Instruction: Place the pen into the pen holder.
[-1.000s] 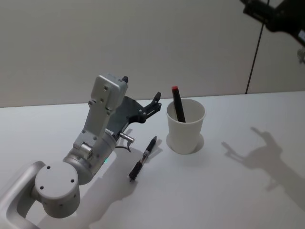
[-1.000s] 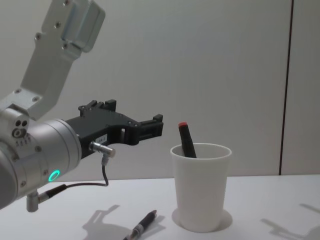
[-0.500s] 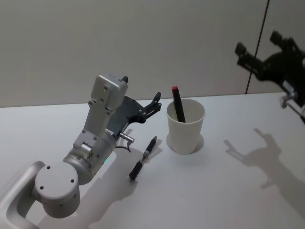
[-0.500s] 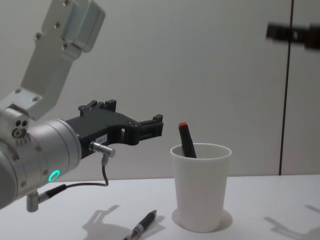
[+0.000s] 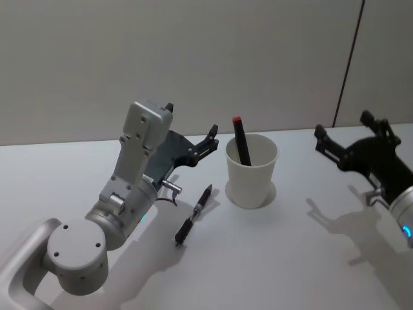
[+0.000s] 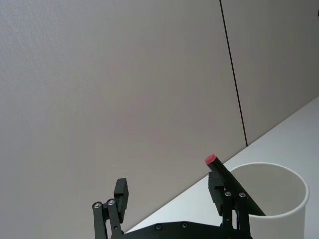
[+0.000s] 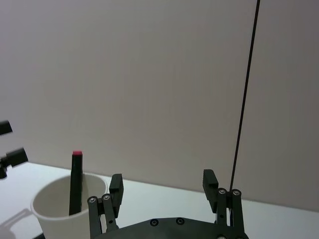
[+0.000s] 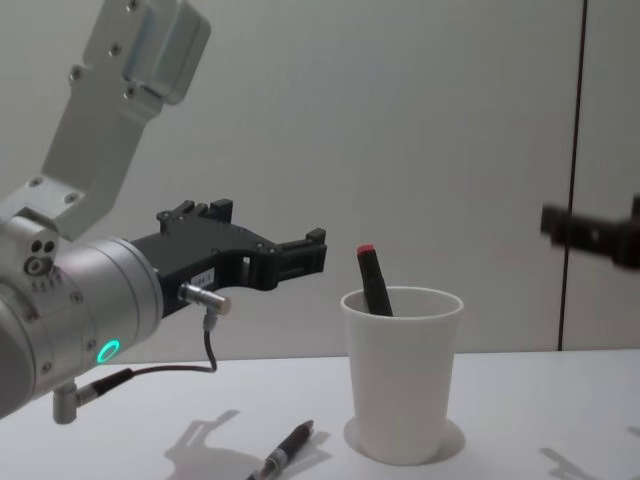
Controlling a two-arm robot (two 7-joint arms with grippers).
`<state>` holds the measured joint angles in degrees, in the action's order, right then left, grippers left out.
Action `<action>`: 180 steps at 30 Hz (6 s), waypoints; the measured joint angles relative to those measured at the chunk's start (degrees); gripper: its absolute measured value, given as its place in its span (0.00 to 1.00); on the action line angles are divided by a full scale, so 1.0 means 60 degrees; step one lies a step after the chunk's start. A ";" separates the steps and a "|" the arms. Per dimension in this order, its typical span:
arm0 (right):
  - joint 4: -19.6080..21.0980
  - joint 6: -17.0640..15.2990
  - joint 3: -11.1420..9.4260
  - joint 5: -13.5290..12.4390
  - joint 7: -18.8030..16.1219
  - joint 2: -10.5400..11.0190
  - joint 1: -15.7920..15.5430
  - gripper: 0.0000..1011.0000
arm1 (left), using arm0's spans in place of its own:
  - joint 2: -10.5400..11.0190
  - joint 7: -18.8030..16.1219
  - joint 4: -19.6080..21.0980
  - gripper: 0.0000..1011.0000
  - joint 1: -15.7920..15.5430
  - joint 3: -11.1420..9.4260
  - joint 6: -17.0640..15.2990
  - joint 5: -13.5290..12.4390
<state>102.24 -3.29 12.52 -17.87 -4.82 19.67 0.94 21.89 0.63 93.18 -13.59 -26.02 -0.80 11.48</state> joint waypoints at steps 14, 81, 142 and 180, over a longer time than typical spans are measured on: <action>-0.0175 0.0222 0.0076 0.0233 0.0166 -0.0059 -0.0295 0.99 | 0.0062 0.0383 0.0340 0.99 -0.0031 0.0077 -0.0879 0.0133; -0.0169 0.0223 0.0070 0.0236 0.0165 -0.0056 -0.0297 0.99 | 0.0902 0.0260 0.1645 0.99 0.1839 0.0107 -0.3403 0.1773; -0.0169 0.0223 0.0070 0.0235 0.0165 -0.0056 -0.0296 0.99 | 0.0899 0.0848 0.1577 0.99 0.1902 0.0268 -0.4151 0.1284; -0.0170 0.0222 0.0070 0.0235 0.0165 -0.0056 -0.0296 0.99 | 0.0812 0.1172 0.1680 0.99 0.1884 0.0330 -0.4706 0.0988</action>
<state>101.23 -1.95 12.94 -16.46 -3.83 19.33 -0.84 26.77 7.66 103.25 -2.28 -24.04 -29.03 17.41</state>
